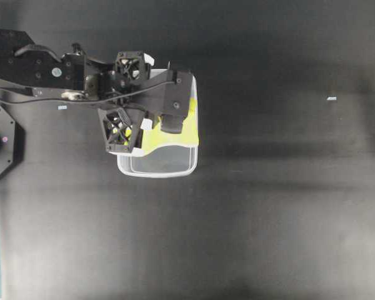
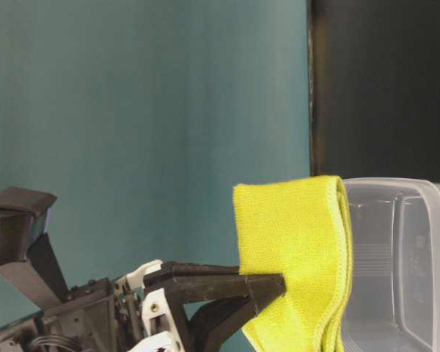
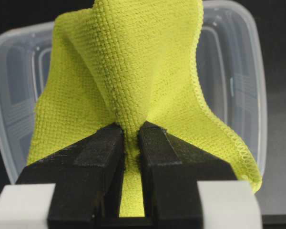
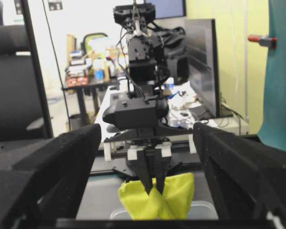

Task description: Place the yellow towel into the container with the left arm.

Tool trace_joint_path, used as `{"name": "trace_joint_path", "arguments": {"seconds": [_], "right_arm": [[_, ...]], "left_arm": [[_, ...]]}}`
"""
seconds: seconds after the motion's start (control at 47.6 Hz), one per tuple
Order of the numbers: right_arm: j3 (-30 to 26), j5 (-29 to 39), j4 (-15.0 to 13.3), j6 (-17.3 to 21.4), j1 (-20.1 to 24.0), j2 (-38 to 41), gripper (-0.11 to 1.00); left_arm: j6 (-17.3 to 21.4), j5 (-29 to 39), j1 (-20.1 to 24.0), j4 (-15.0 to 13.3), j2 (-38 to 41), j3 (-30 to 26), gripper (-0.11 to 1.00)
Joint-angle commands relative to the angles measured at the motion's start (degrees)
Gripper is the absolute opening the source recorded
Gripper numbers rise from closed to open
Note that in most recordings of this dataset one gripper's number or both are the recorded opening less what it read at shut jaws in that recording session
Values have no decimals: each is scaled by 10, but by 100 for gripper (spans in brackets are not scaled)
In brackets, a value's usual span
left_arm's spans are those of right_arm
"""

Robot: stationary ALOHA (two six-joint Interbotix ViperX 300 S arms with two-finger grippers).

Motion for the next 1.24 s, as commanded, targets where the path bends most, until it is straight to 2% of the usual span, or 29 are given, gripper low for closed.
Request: {"name": "trace_joint_path", "arguments": {"seconds": [0.0, 0.21, 0.252, 0.357, 0.441, 0.525, 0.672, 0.84, 1.218], "right_arm": [[-4, -2, 0, 1, 2, 4, 75], [0, -1, 0, 2, 2, 4, 75], [0, -1, -1, 3, 2, 4, 75], [0, 0, 0, 2, 2, 4, 75], [1, -1, 0, 3, 2, 4, 75], [2, 0, 0, 4, 2, 4, 75], [3, 0, 0, 4, 2, 3, 75], [4, 1, -1, 4, 2, 2, 75], [18, 1, 0, -2, 1, -6, 75]], "left_arm": [[2, -13, 0, 2, -4, 0, 7], [-7, -33, 4, 2, -5, 12, 9], [-8, -35, 5, 2, -4, 16, 18], [1, -35, 1, 2, -4, 25, 49], [-7, -36, 3, 2, -4, 27, 73], [-10, -36, 3, 2, -8, 23, 88], [-14, -65, 5, 2, -46, 9, 87], [-25, -112, 15, 2, -132, 39, 88], [-82, -170, 7, 2, -372, 187, 87]]}}
